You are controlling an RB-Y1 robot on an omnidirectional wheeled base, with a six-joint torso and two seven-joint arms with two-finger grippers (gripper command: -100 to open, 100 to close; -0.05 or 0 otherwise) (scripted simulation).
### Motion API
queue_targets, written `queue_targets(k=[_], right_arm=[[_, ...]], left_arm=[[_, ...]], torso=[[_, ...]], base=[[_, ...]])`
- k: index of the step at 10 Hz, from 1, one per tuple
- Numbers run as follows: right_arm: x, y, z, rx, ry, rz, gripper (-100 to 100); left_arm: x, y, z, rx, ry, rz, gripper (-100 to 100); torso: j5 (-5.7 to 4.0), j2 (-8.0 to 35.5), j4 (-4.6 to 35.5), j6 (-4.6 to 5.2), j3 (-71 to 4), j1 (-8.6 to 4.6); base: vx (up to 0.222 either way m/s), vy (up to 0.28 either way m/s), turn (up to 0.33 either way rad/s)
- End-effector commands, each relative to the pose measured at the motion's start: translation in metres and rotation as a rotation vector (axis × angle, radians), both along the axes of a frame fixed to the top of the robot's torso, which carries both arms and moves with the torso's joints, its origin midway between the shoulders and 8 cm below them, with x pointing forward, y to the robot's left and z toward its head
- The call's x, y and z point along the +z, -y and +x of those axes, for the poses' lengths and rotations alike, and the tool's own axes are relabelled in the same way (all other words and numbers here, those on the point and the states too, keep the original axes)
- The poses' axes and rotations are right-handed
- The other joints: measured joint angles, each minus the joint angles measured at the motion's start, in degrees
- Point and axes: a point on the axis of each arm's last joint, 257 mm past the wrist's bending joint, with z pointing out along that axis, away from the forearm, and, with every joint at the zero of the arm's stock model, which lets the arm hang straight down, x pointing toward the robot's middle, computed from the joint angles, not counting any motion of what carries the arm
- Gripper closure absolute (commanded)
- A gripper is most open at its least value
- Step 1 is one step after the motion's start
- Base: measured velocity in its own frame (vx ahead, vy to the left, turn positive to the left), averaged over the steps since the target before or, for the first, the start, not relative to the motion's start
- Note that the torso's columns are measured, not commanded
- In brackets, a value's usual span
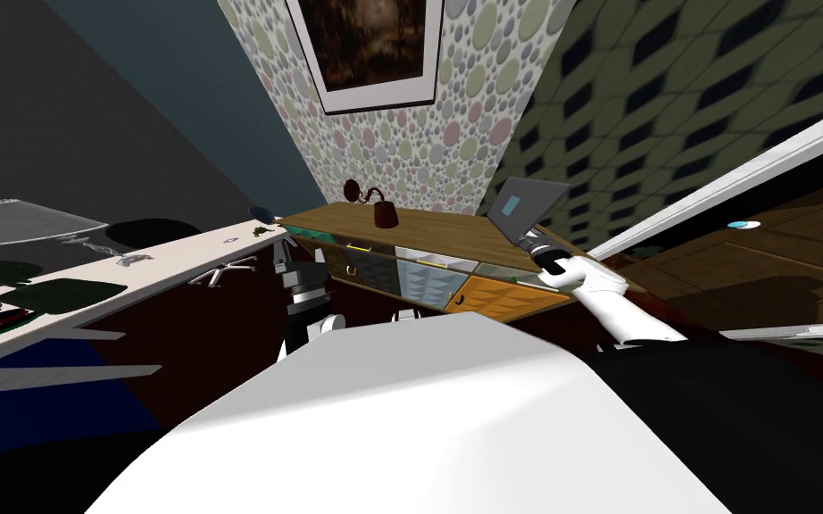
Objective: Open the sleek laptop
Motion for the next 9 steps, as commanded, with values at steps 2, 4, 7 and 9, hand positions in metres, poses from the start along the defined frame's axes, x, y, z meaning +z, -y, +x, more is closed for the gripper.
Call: queue_targets(k=[2,4,7,9], right_arm=[[-0.0047,0.0044,0.0021,-0.022,0.066,0.152,100],[-0.0073,0.0063,0.0033,-0.032,0.099,0.229,100],[-0.0116,0.0088,0.0052,-0.046,0.149,0.343,100],[-0.01,0.0075,0.007,-0.042,0.156,0.351,100]], left_arm=[[0.0,0.0,0.0,0.0,0.0,0.0,0],[0.0,0.0,0.0,0.0,0.0,0.0,0],[0.0,0.0,0.0,0.0,0.0,0.0,0],[0.0,0.0,0.0,0.0,0.0,0.0,0]], torso=[[-0.07,0.01,-0.01,-0.09,0.0,-0.14],[-0.11,0.0,-0.02,0.01,0.0,-0.2],[-0.15,-0.01,-0.04,0.06,0.0,-0.22],[-0.19,0.03,-0.04,0.07,0.03,-0.28]], base=[[-0.052,-0.035,0.063],[-0.058,-0.037,0.051],[-0.044,-0.025,0.044],[-0.032,-0.02,0.032]])
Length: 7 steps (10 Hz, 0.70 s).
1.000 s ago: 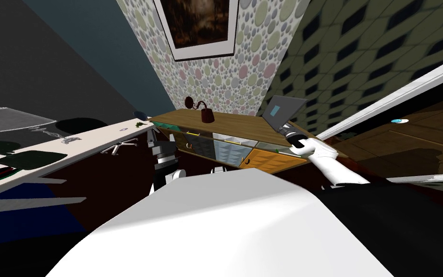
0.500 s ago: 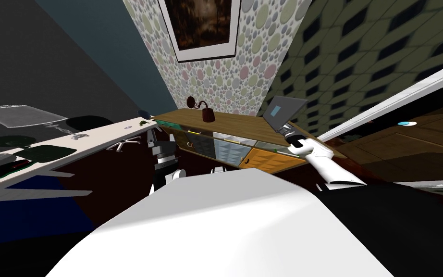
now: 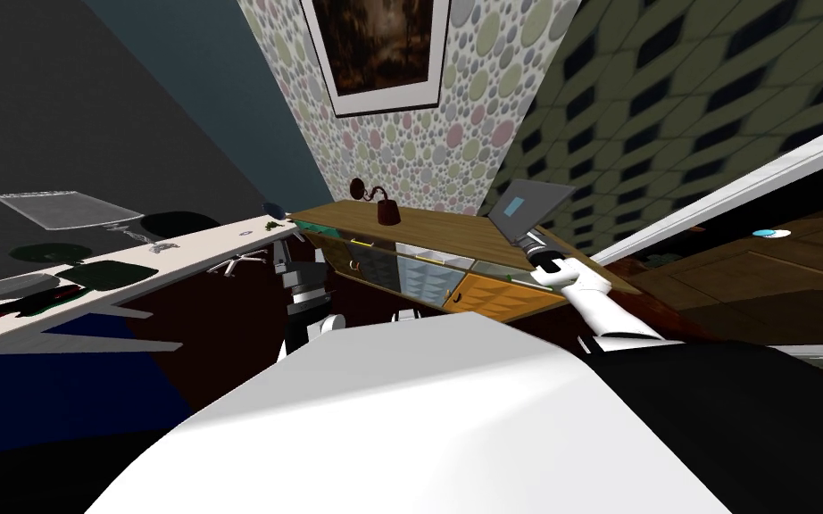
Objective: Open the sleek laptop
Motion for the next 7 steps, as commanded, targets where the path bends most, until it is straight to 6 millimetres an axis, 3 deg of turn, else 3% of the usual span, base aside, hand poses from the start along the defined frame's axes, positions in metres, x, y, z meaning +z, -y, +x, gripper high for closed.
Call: queue_targets(k=[1,7], right_arm=[[-0.003,0.0,0.002,-0.008,0.039,0.081,100],[-0.022,-0.002,0.011,-0.041,0.178,0.385,100]], left_arm=[[0.0,0.0,0.0,0.0,0.0,0.0,0],[0.0,0.0,0.0,0.0,0.0,0.0,0]], torso=[[0.04,-0.05,-0.01,0.0,-0.03,0.09],[-0.22,-0.1,-0.18,-0.04,-0.03,-0.01]], base=[[-0.026,-0.017,0.036],[-0.054,-0.044,0.043]])
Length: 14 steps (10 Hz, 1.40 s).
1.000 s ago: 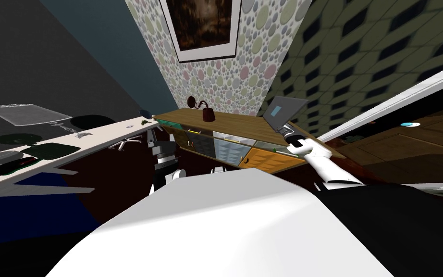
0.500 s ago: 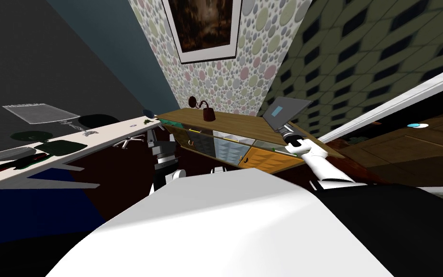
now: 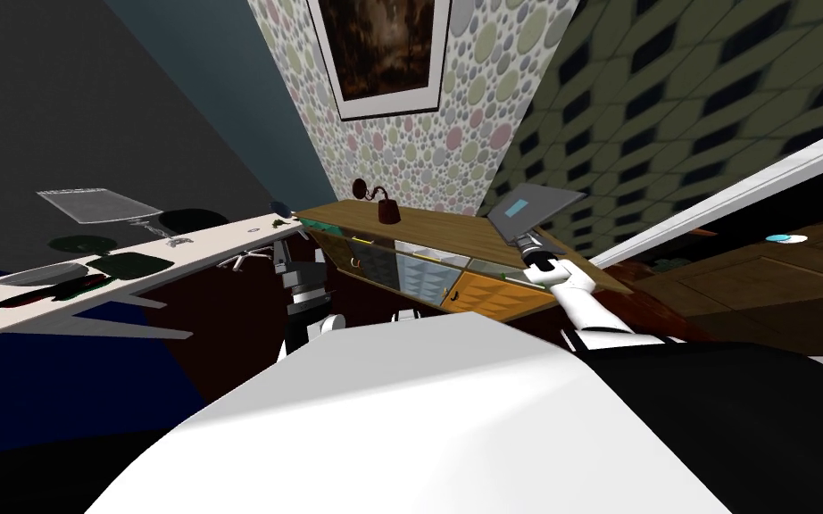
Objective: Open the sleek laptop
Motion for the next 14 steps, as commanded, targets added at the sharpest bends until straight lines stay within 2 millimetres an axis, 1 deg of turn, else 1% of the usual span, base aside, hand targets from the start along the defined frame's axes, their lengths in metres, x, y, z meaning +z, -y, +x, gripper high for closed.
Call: queue_targets(k=[1,2,3,4,9,10,11,14], right_arm=[[-0.004,0.002,0.004,-0.004,0.026,0.058,100],[0.011,0.006,0.005,-0.009,0.035,0.062,-100],[0.018,0.008,0.005,-0.012,0.035,0.061,-100],[0.031,0.012,0.005,-0.019,0.035,0.058,-100],[0.062,0.019,0.005,-0.033,0.035,0.052,-100],[0.056,0.018,0.005,-0.032,0.031,0.054,-100],[0.056,0.018,0.004,-0.034,0.03,0.057,0],[0.054,0.019,0.004,-0.037,0.027,0.058,0]], left_arm=[[0.0,0.0,0.0,0.0,0.0,0.0,0],[0.0,0.0,0.0,0.0,0.0,0.0,0],[0.0,0.0,0.0,0.0,0.0,0.0,0],[0.0,0.0,0.0,0.0,0.0,0.0,0],[0.0,0.0,0.0,0.0,0.0,0.0,0],[0.0,0.0,0.0,0.0,0.0,0.0,0],[0.0,0.0,0.0,0.0,0.0,0.0,0],[0.0,0.0,0.0,0.0,0.0,0.0,0]], torso=[[-0.04,-0.04,-0.02,-0.03,-0.04,-0.14],[0.09,-0.09,0.03,0.03,-0.08,-0.02],[0.31,-0.03,0.12,-0.05,-0.07,0.21],[0.33,0.02,0.14,-0.04,-0.03,0.26],[0.51,0.14,0.28,-0.11,0.03,0.38],[0.59,0.21,0.33,-0.1,0.06,0.49],[0.56,0.2,0.31,-0.08,0.07,0.5],[0.51,0.18,0.27,-0.09,0.06,0.45]], base=[[-0.037,-0.017,0.027],[-0.025,0.005,0.054],[-0.028,0.01,0.05],[-0.033,0.016,0.045],[-0.022,0.009,0.036],[-0.008,-0.001,0.008],[0.0,0.0,0.0],[0.0,0.0,0.0]])
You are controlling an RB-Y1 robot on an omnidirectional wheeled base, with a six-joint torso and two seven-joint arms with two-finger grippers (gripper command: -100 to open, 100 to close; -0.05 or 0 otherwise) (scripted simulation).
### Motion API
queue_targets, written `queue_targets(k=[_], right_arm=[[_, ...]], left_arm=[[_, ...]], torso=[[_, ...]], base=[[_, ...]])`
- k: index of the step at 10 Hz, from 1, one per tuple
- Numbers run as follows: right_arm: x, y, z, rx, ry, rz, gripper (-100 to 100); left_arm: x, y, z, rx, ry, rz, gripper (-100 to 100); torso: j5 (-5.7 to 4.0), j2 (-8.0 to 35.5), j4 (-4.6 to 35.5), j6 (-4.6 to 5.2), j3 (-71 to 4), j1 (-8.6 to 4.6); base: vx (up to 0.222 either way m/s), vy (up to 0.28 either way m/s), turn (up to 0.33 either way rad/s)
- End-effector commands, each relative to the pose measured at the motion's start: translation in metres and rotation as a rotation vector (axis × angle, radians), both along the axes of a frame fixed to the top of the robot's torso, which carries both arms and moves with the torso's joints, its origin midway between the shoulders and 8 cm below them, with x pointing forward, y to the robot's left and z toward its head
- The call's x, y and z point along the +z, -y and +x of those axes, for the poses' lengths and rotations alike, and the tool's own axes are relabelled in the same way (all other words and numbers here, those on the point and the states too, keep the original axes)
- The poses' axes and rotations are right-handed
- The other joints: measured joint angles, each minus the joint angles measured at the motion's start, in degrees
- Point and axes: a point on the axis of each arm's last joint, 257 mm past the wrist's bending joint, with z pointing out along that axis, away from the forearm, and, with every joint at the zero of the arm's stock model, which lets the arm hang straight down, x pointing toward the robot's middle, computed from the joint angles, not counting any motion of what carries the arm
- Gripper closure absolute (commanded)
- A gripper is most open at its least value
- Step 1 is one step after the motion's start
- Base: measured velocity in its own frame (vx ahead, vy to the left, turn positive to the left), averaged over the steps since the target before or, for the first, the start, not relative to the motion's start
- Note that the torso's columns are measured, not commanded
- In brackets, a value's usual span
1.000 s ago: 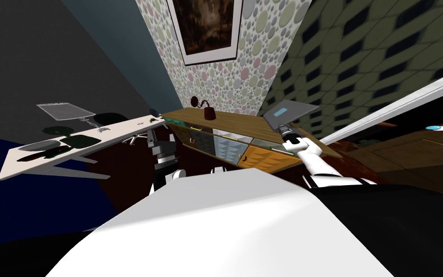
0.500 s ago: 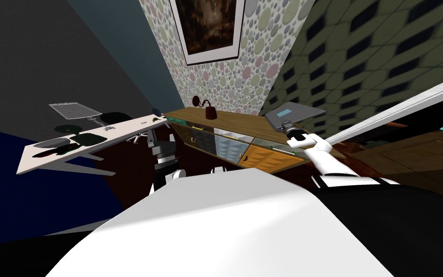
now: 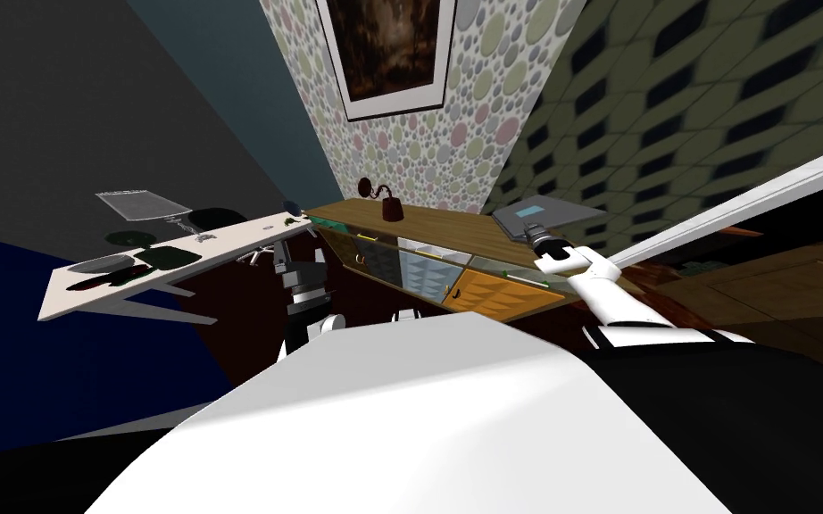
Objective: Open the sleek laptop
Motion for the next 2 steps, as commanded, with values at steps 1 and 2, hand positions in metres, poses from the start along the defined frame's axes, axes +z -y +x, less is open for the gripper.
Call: queue_targets(k=[1,2], right_arm=[[-0.0009,0.0002,-0.0002,-0.001,-0.001,0.001,0],[-0.002,0.0003,-0.0004,-0.001,-0.003,0.002,0]], left_arm=[[0.0,0.0,0.0,0.0,0.0,0.0,0],[0.0,0.0,0.0,0.0,0.0,0.0,0]], torso=[[0.02,0.02,0.01,0.01,0.01,0.01],[0.03,0.04,0.03,0.01,0.02,0.03]], base=[[0.0,0.0,0.0],[0.0,0.0,0.0]])
